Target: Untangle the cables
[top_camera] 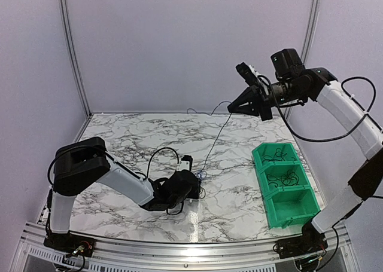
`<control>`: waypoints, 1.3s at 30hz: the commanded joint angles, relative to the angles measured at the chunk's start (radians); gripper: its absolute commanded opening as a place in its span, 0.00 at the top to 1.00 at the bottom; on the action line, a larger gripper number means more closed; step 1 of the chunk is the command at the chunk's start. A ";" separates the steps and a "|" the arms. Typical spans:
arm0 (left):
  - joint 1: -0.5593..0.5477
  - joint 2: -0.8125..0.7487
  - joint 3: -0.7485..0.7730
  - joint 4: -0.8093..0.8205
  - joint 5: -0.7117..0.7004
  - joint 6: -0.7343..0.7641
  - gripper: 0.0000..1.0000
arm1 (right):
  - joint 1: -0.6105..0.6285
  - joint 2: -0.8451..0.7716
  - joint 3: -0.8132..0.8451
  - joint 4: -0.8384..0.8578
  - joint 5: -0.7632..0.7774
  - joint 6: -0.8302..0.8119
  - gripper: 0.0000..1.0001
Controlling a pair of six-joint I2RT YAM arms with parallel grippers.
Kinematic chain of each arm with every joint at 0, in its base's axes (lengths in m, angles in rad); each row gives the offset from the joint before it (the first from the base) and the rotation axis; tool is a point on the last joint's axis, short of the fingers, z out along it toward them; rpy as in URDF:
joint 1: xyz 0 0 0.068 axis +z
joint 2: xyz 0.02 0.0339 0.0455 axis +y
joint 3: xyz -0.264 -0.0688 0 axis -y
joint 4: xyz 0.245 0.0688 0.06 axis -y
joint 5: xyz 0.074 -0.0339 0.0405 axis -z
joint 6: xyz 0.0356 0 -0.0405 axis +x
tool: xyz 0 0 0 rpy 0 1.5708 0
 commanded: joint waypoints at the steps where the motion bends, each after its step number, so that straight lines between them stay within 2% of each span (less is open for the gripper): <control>1: 0.004 -0.001 -0.048 -0.106 0.006 -0.011 0.62 | 0.000 -0.009 0.129 -0.027 0.012 0.013 1.00; 9: 0.006 -0.036 -0.082 -0.106 0.002 0.042 0.62 | -0.026 -0.050 0.298 0.066 0.033 0.103 1.00; 14: 0.009 -0.042 -0.098 -0.108 0.006 0.042 0.61 | -0.060 -0.013 0.436 0.068 0.066 0.104 1.00; 22: 0.009 -0.058 -0.127 -0.109 0.005 0.023 0.60 | -0.103 0.036 0.595 0.095 0.018 0.155 1.00; 26: 0.009 -0.066 -0.143 -0.111 0.001 0.019 0.59 | -0.175 0.052 0.673 0.123 0.001 0.190 1.00; 30: 0.010 -0.072 -0.149 -0.118 -0.004 0.025 0.59 | -0.196 0.052 0.668 0.144 -0.025 0.217 1.00; 34: 0.011 -0.092 -0.174 -0.123 -0.012 0.025 0.59 | -0.216 0.047 0.678 0.168 0.017 0.239 1.00; 39: 0.011 -0.146 -0.217 -0.124 -0.032 0.029 0.56 | -0.221 0.025 0.581 0.180 0.016 0.234 1.00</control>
